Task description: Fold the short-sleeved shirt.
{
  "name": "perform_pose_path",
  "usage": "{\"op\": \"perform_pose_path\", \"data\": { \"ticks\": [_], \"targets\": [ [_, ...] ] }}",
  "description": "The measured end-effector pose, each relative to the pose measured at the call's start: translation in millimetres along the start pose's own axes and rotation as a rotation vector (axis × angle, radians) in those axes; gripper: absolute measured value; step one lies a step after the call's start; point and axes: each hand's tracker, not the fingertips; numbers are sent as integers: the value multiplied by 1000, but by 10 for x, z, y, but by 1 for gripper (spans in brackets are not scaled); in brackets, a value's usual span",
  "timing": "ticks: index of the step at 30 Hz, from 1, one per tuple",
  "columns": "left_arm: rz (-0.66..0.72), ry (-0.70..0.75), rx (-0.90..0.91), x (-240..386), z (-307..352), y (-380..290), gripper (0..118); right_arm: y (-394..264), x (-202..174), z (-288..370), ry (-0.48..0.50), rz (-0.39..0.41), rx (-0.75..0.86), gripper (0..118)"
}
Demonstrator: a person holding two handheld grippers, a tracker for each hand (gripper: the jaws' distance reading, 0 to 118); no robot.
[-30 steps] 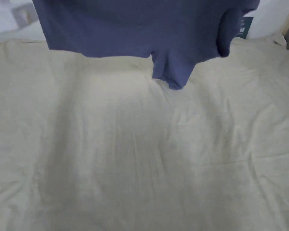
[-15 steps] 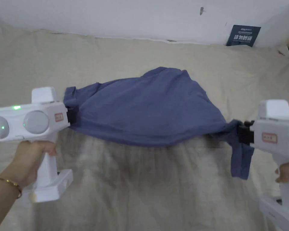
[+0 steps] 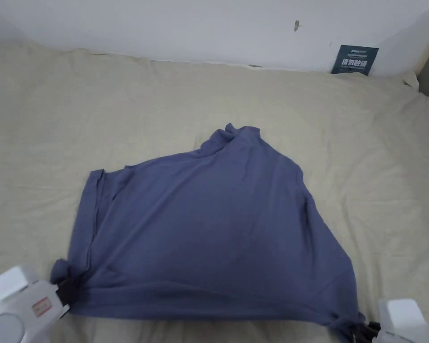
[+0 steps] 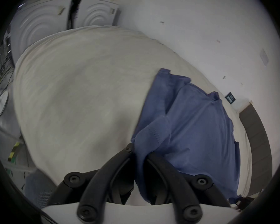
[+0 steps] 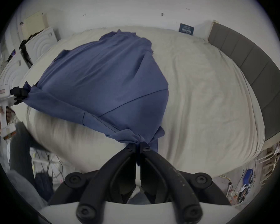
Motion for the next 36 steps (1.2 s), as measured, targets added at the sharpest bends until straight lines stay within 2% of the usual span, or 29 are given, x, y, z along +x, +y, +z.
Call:
{"op": "perform_pose_path", "data": {
  "ticks": [2, 3, 4, 5, 6, 7, 8, 9, 10, 11, 15, 21, 26, 27, 28, 31, 34, 35, 36],
  "targets": [
    [8, 31, -9, -92, 94, -89, 12, -133, -63, 59, -5, 9, -8, 7],
    [9, 53, -1, -138, 158, -154, 22, -187, -81, 89, -3, 7, -7, 7],
    [8, 59, 4, -180, 214, -166, 40, -231, -100, 96, 9, 4, -8, 7],
    [7, 60, 2, -227, 257, -155, 67, -246, -110, 112, 20, -1, -3, 8],
    [11, 64, 0, -277, 303, -138, 84, -251, -117, 132, 28, -6, 3, 15],
    [28, 55, 9, -318, 373, -131, 99, -236, -112, 154, 34, -20, 8, 35],
    [44, 44, 18, -343, 416, -87, 113, -218, -97, 174, 37, -29, 9, 74],
    [46, 39, 33, -356, 474, -26, 118, -191, -80, 206, 42, -35, 14, 96],
    [33, 43, 76, -320, 572, 33, 118, -148, -63, 279, 36, -50, 37, 108],
    [5, 42, 127, -270, 678, 78, 118, -93, -42, 365, 27, -60, 83, 113],
    [-211, 4, 353, 110, 1053, 349, 118, 277, 25, 837, -7, -52, 288, 113],
    [-444, -52, 665, 789, 1522, 517, 118, 690, -52, 1459, -17, -62, 638, 118],
    [-613, -79, 748, 1135, 1586, 334, 118, 711, -293, 1600, -29, -133, 849, 118],
    [-631, -89, 739, 1169, 1560, 283, 116, 700, -352, 1594, -48, -129, 862, 118],
    [-641, -99, 736, 1196, 1559, 234, 109, 693, -385, 1543, -60, -120, 867, 118],
    [-661, -129, 712, 1261, 1545, 123, 68, 666, -512, 1521, -58, -102, 859, 117],
    [-680, -144, 689, 1292, 1546, 44, 20, 646, -593, 1483, -36, -90, 864, 76],
    [-679, -146, 693, 1310, 1552, 31, 4, 647, -613, 1478, -32, -87, 863, 47],
    [-676, -150, 695, 1310, 1562, 19, 1, 653, -631, 1467, -29, -83, 857, 23]
  ]
}}
